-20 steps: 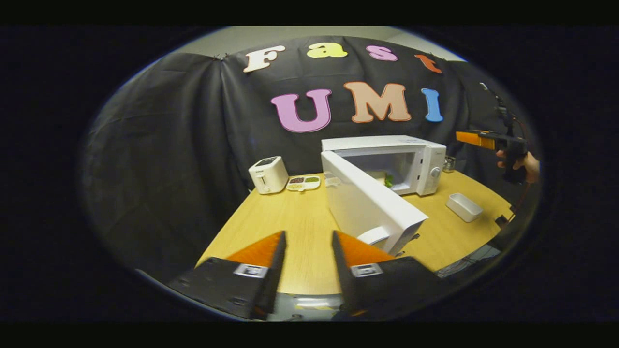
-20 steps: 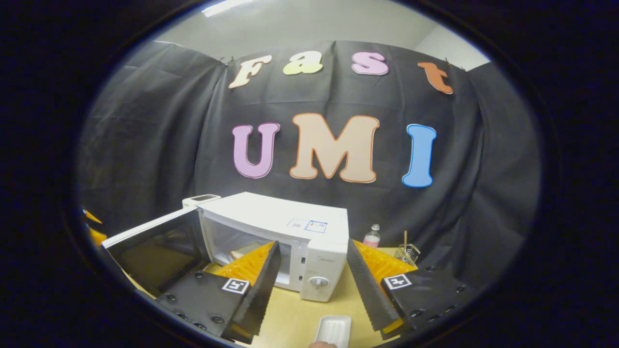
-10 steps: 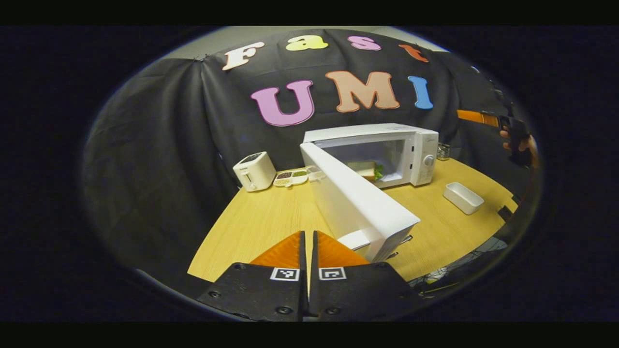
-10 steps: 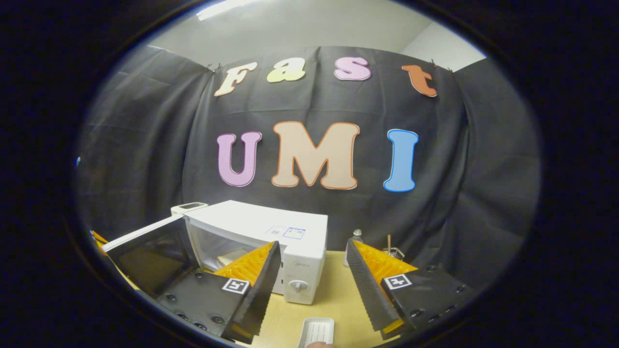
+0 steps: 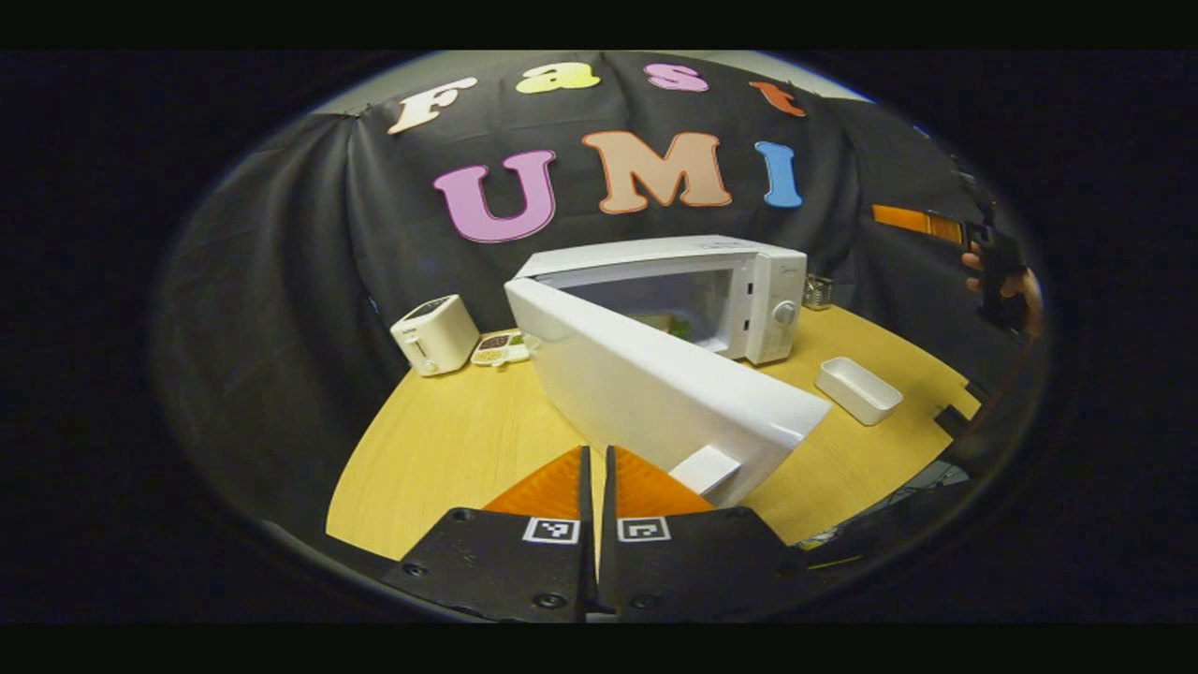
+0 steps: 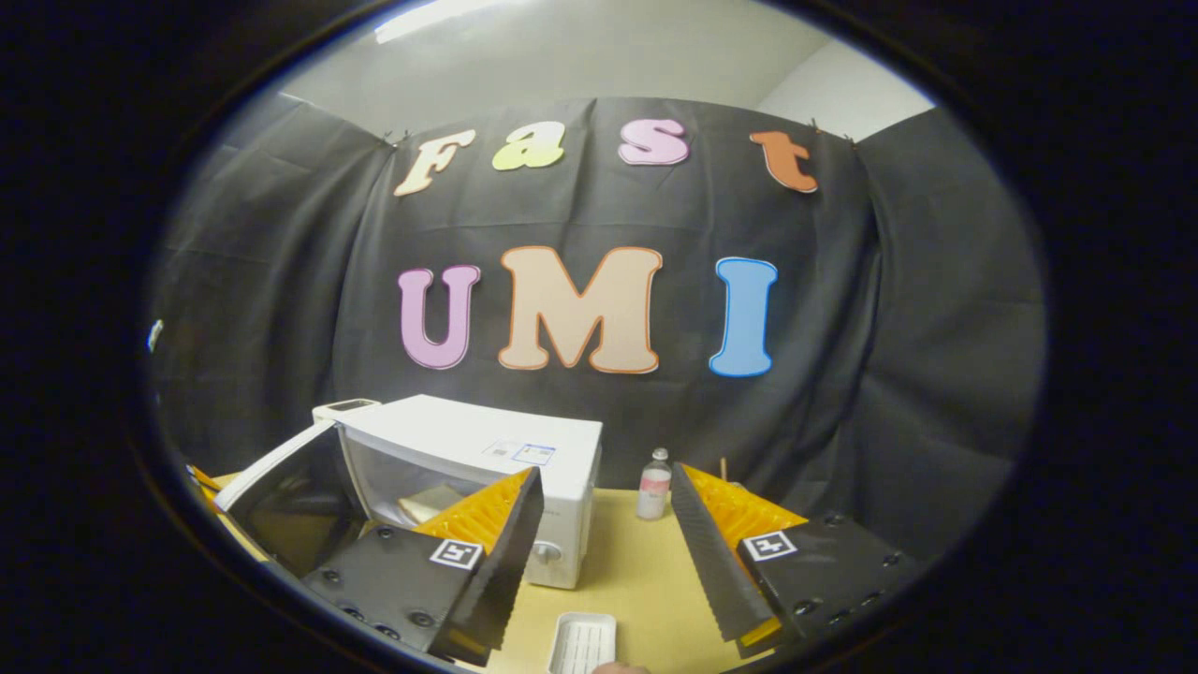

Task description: Open the microwave oven with the left hand, put the food in, and close the microwave oven.

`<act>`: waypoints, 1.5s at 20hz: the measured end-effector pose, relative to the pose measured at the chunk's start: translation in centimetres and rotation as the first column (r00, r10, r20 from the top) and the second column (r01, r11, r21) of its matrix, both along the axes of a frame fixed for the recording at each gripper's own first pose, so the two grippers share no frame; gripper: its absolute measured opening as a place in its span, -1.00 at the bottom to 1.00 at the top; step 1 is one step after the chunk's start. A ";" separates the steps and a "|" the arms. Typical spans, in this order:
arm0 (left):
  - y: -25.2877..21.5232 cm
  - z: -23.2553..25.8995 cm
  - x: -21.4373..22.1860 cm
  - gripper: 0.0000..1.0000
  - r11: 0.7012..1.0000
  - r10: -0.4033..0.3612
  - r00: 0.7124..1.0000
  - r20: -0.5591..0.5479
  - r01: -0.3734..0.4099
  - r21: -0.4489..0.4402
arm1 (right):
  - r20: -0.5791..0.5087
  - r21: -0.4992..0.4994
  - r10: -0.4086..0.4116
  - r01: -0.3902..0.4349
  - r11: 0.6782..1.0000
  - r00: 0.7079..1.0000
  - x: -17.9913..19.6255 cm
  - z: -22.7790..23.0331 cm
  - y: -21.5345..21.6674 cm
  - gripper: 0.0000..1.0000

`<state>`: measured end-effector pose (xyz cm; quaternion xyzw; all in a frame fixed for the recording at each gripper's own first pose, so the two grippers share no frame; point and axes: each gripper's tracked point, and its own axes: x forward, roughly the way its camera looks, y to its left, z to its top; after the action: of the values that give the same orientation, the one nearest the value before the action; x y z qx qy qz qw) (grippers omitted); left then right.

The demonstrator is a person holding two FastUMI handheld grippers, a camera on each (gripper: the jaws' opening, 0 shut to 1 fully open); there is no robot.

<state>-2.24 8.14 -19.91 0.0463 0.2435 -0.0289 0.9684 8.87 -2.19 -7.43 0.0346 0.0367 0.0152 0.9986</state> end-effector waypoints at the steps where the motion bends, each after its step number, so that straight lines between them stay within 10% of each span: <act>1: -0.2 0.1 0.2 -0.99 1.000 -0.003 1.000 0.004 0.003 0.011 | -0.002 0.000 -0.004 0.004 1.000 1.000 0.0 -0.3 -0.3 0.49; 4: -1.8 -0.1 1.3 -0.99 0.999 -0.030 1.000 0.006 0.030 0.033 | 0.007 -0.004 -0.005 0.005 1.000 1.000 -0.4 -0.2 -0.6 0.70; 5: -2.6 -0.1 1.6 -0.99 0.998 -0.046 0.999 0.006 0.045 0.037 | 0.007 -0.005 -0.007 0.007 1.000 1.000 -0.6 -0.2 -1.1 0.49; 9: -4.5 -0.3 3.3 -0.99 0.995 -0.065 0.998 0.006 0.065 0.070 | 0.003 0.004 -0.023 0.023 1.000 1.000 -1.5 -0.4 -2.8 0.70; 10: -5.2 -0.3 3.8 -0.99 0.996 -0.073 0.997 0.004 0.073 0.059 | 0.002 0.003 -0.030 0.030 1.000 1.000 -1.6 -0.6 -3.3 0.49; 30: -15.3 -0.2 18.0 -0.96 0.996 -0.041 0.999 0.026 0.043 -0.077 | -0.006 -0.032 -0.060 0.060 0.998 0.998 -4.4 -1.7 -12.5 0.49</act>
<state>15.79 -7.16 -20.15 0.0142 0.2292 -0.0582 0.9715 4.43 -14.71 -9.17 0.0200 0.0396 -0.0156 0.9989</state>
